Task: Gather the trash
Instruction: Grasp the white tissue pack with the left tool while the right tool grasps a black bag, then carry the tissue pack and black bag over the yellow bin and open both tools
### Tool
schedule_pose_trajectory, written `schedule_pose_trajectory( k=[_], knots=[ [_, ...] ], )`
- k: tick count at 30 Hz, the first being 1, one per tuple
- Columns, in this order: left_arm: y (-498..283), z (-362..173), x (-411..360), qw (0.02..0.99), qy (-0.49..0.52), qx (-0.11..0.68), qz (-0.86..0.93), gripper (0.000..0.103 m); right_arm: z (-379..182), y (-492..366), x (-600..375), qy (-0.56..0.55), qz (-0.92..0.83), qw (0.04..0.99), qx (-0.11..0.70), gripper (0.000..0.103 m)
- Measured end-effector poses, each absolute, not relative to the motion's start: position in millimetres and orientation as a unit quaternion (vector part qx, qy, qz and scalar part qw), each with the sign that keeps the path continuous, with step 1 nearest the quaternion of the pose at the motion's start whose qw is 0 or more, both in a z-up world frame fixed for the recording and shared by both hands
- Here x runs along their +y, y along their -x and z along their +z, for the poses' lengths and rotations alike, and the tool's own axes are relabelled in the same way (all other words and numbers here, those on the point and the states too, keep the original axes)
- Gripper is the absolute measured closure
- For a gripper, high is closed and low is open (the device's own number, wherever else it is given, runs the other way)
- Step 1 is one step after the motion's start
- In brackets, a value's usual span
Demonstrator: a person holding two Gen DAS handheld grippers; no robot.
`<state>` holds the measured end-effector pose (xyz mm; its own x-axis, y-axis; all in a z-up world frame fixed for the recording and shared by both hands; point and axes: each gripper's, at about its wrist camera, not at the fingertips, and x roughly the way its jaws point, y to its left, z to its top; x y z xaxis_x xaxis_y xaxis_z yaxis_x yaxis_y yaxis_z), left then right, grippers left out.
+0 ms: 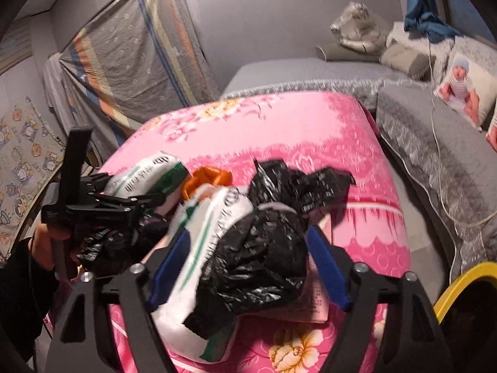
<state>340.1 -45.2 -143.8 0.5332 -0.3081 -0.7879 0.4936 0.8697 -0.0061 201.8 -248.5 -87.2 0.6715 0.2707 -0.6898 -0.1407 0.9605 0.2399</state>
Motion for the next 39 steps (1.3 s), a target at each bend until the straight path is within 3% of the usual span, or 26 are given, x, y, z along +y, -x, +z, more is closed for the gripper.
schedule_pose_trajectory(
  k=[2, 5, 7, 11, 26, 39],
  knots=[
    [-339, -142, -45, 0.872, -0.111, 0.420, -0.227, 0.036, -90, -202, -249, -0.090, 0.116, 0.906, 0.397, 0.060],
    [-336, -139, -42, 0.876, -0.104, 0.412, -0.227, 0.046, -90, -202, -250, -0.104, 0.124, 0.904, 0.395, 0.073],
    [-332, -134, -36, 0.881, -0.090, 0.405, -0.229, 0.052, -87, -199, -251, -0.105, 0.120, 0.908, 0.387, 0.076],
    [-321, -115, -16, 0.894, -0.062, 0.381, -0.228, 0.056, -66, -182, -253, -0.109, 0.136, 0.918, 0.357, 0.076],
    [-240, -30, 63, 0.948, 0.025, 0.255, -0.189, 0.056, -2, -116, -251, -0.096, 0.169, 0.943, 0.271, 0.076],
    [-162, 38, -38, 0.957, -0.013, 0.174, -0.230, 0.056, 32, -59, -292, -0.104, 0.134, 0.965, 0.199, 0.076]
  ],
)
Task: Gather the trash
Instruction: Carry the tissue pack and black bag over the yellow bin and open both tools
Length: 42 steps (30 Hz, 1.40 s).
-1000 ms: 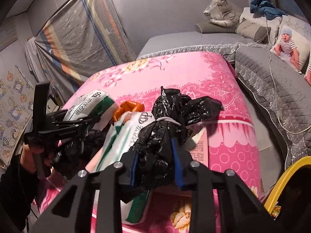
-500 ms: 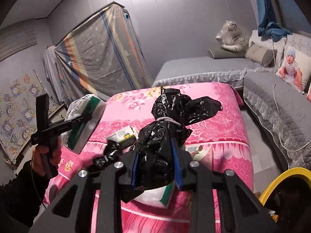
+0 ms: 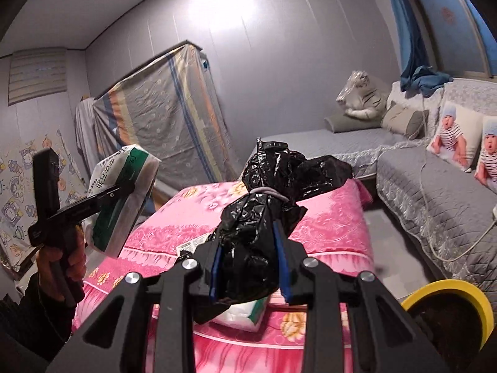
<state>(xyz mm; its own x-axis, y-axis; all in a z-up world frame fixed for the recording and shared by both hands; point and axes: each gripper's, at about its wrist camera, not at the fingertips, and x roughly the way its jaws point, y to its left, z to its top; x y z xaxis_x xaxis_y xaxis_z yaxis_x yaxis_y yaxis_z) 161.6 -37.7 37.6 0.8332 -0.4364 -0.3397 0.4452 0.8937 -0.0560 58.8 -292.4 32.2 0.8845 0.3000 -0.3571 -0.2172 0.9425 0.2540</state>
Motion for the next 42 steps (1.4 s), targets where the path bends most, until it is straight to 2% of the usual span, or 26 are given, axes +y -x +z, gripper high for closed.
schedule_pose_trajectory(
  k=[14, 31, 42],
  knots=[
    [-116, 44, -181, 0.915, -0.060, 0.158, -0.367, 0.056, 21, -4, -381, -0.128, 0.020, 0.978, 0.165, 0.076],
    [-96, 9, -298, 0.866, -0.119, 0.175, -0.454, 0.056, -47, 23, -467, -0.174, -0.087, 0.959, 0.206, 0.076],
    [-100, -15, -342, 0.845, -0.133, 0.193, -0.480, 0.055, -87, 24, -489, -0.186, -0.121, 0.944, 0.243, 0.076]
  ],
)
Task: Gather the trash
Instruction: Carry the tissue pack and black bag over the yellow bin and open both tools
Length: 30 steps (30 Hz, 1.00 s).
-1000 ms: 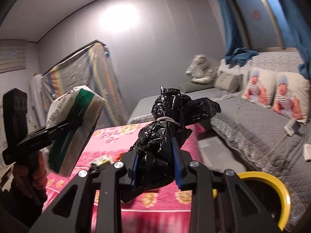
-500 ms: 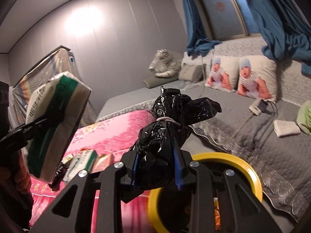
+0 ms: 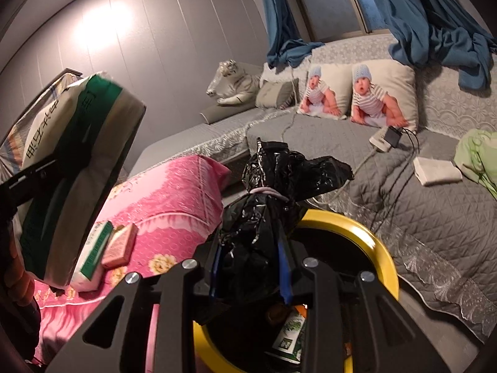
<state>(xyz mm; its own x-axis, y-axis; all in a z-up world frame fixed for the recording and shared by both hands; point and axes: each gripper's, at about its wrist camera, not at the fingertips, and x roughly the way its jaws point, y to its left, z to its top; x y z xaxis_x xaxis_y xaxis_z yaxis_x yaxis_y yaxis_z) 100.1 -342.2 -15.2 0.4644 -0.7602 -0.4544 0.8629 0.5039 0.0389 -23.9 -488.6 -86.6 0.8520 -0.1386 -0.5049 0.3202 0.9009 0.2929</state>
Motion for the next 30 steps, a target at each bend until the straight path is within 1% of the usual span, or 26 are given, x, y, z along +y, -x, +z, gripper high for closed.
schedule_pose_trajectory(
  k=[8, 18, 21, 24, 28, 30],
  knots=[
    [-107, -39, -368, 0.835, -0.142, 0.217, -0.485, 0.055, -114, 24, -505, -0.206, -0.144, 0.929, 0.272, 0.076],
    [-141, -88, -409, 0.804, -0.130, 0.321, -0.483, 0.053, -135, 21, -515, -0.220, -0.169, 0.910, 0.308, 0.076],
    [-148, -97, -413, 0.801, -0.123, 0.342, -0.475, 0.051, -137, 22, -518, -0.224, -0.173, 0.907, 0.313, 0.075],
    [-151, -102, -414, 0.803, -0.121, 0.345, -0.471, 0.048, -140, 23, -521, -0.232, -0.175, 0.903, 0.316, 0.075],
    [-155, -106, -413, 0.803, -0.110, 0.352, -0.469, 0.041, -137, 28, -524, -0.240, -0.178, 0.902, 0.310, 0.073],
    [-157, -105, -412, 0.803, -0.101, 0.353, -0.469, 0.036, -134, 29, -524, -0.237, -0.183, 0.903, 0.309, 0.068]
  ],
)
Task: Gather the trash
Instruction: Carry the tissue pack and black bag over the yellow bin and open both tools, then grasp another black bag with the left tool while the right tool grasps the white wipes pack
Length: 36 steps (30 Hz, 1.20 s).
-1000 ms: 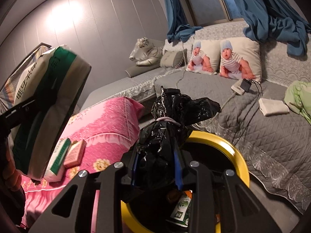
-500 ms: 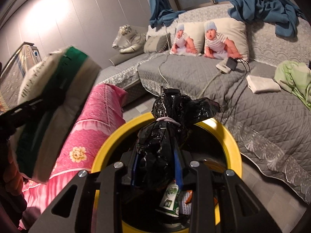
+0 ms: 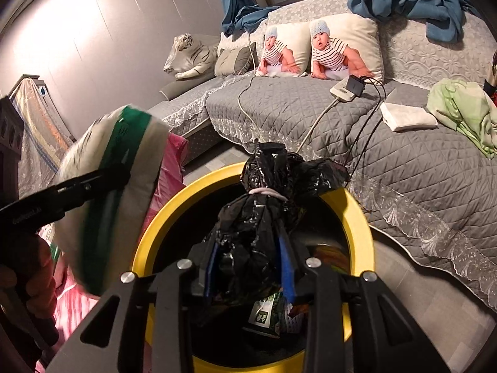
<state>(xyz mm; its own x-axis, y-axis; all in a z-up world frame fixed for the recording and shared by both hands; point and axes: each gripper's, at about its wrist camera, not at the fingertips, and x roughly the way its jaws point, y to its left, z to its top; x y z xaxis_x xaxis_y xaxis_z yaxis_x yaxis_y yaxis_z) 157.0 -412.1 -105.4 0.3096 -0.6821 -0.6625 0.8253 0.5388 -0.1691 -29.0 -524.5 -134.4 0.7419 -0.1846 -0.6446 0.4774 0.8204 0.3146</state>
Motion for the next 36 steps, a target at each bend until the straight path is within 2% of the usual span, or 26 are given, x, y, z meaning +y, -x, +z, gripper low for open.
schedule_pose_trajectory(
  k=[2, 5, 7, 16, 25, 29, 36],
  knots=[
    [-160, -105, -410, 0.806, -0.094, 0.353, -0.465, 0.023, -130, 32, -525, -0.233, -0.195, 0.903, 0.303, 0.049],
    [-161, -101, -401, 0.817, -0.080, 0.344, -0.456, 0.011, -123, 37, -527, -0.239, -0.204, 0.904, 0.291, 0.035],
    [-163, -100, -397, 0.823, -0.080, 0.340, -0.448, 0.009, -117, 41, -527, -0.240, -0.206, 0.906, 0.283, 0.029],
    [-168, -69, -339, 0.851, -0.040, 0.303, -0.426, 0.009, -102, 34, -512, -0.241, -0.180, 0.913, 0.276, 0.029],
    [-172, -22, -181, 0.922, -0.035, 0.216, -0.320, 0.009, -85, -4, -464, -0.214, -0.103, 0.931, 0.279, 0.029],
    [-165, -32, -98, 0.944, -0.056, 0.211, -0.246, 0.009, -78, -24, -433, -0.184, -0.060, 0.940, 0.280, 0.029],
    [-167, -85, -13, 0.933, -0.081, 0.291, -0.196, 0.009, -68, -63, -370, -0.130, 0.012, 0.947, 0.294, 0.029]
  ],
)
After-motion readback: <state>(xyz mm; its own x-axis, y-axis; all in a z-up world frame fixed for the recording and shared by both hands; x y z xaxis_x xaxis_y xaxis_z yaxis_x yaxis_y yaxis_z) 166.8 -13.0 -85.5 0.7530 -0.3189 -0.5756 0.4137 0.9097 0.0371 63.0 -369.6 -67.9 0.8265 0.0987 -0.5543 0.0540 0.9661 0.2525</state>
